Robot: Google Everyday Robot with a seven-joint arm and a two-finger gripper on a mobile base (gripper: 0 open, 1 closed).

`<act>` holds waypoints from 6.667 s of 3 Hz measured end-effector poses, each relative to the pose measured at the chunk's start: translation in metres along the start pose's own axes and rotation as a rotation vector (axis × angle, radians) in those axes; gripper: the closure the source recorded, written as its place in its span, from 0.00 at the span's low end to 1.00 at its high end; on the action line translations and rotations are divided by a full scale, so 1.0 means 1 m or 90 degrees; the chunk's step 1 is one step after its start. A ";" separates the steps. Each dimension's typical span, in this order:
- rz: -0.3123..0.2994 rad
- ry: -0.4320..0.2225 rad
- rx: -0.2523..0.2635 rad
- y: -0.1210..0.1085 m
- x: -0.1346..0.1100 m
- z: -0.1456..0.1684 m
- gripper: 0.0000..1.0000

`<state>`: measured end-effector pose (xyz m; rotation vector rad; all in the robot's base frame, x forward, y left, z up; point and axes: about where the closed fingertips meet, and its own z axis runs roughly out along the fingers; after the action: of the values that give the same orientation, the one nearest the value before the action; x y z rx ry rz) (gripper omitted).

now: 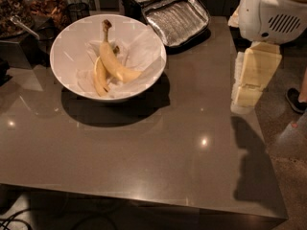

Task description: Pick banana from white bowl

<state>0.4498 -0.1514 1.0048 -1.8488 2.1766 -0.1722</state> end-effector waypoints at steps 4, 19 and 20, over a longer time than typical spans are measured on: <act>-0.044 -0.015 0.008 -0.025 -0.084 0.023 0.00; 0.171 -0.015 -0.241 -0.109 -0.226 0.218 0.44; 0.187 -0.004 -0.231 -0.111 -0.215 0.223 0.62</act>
Offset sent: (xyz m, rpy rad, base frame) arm 0.0462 0.0897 -0.0222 -0.0493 0.0439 0.0331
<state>0.6492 0.0602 0.8507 -1.6578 2.5743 0.3064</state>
